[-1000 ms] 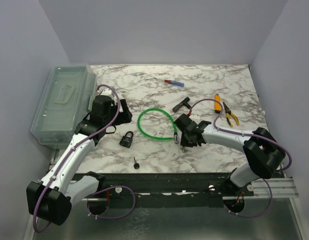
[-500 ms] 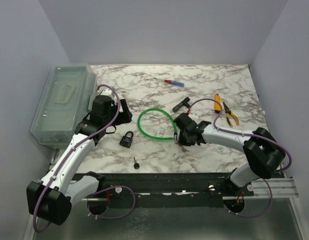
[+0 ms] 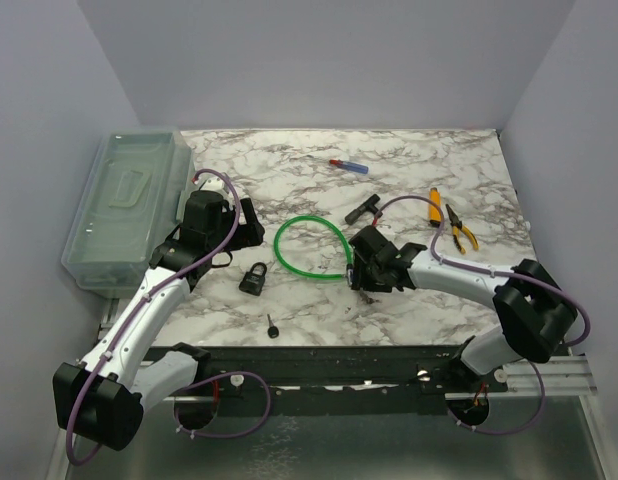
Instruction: Unlock with the key
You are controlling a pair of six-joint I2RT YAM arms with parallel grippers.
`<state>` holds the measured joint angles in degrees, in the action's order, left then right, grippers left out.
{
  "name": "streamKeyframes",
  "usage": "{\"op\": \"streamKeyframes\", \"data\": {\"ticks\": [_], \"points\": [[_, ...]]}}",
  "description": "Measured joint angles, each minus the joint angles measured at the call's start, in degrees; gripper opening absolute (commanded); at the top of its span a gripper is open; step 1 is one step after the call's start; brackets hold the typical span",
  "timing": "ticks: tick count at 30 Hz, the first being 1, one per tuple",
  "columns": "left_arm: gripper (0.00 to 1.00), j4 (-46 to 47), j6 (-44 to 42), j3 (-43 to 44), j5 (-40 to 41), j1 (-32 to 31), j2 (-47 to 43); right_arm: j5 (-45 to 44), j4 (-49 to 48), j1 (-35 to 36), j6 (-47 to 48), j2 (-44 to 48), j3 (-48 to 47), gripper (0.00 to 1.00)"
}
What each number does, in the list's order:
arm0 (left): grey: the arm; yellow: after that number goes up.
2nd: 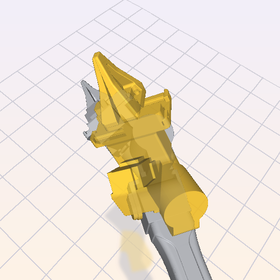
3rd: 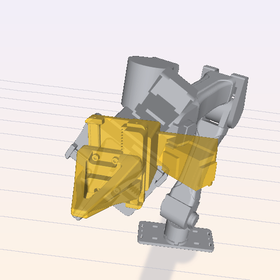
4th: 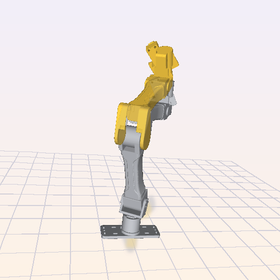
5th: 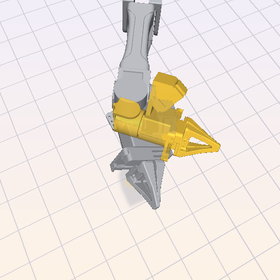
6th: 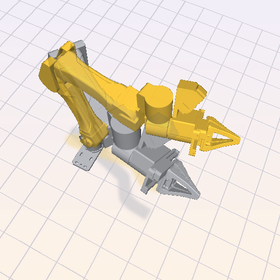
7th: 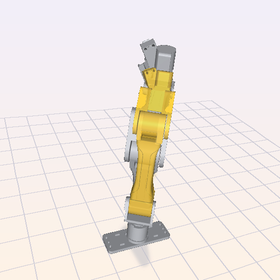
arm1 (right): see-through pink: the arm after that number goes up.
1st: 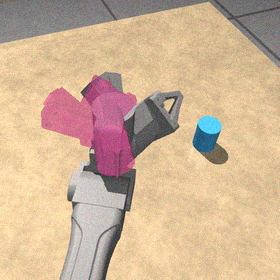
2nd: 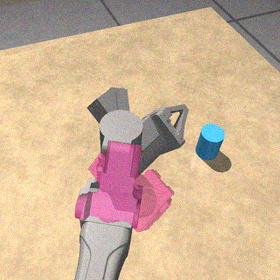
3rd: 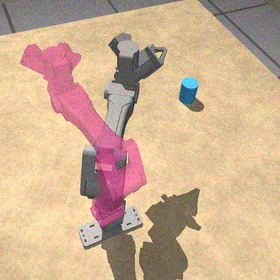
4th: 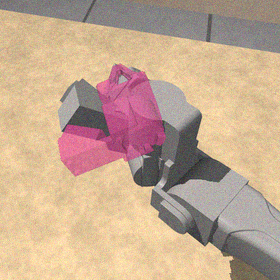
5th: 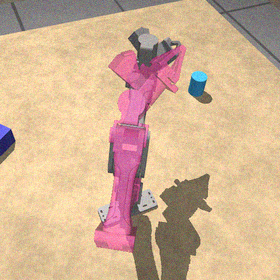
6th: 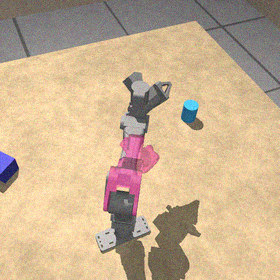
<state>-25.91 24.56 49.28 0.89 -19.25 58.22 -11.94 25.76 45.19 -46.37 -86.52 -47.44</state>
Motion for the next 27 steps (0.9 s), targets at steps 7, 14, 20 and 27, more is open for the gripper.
{"op": "streamKeyframes", "data": {"ticks": [7,14,20,27], "points": [[0.86,0.0,0.0,0.0,0.0,0.0,0.09,1.66,-0.2,0.04,3.91,0.81,0.04,0.47],[0.86,0.0,0.0,0.0,0.0,0.0,0.26,4.74,-1.51,0.13,6.12,-1.36,0.07,0.37],[0.86,0.0,0.0,0.0,0.0,0.0,0.44,5.16,-1.92,0.63,6.54,-2.43,-0.13,0.41],[0.86,0.0,0.0,0.0,0.0,0.0,0.55,4.9,-0.85,0.98,8.07,-2.45,-0.55,0.47]]}}
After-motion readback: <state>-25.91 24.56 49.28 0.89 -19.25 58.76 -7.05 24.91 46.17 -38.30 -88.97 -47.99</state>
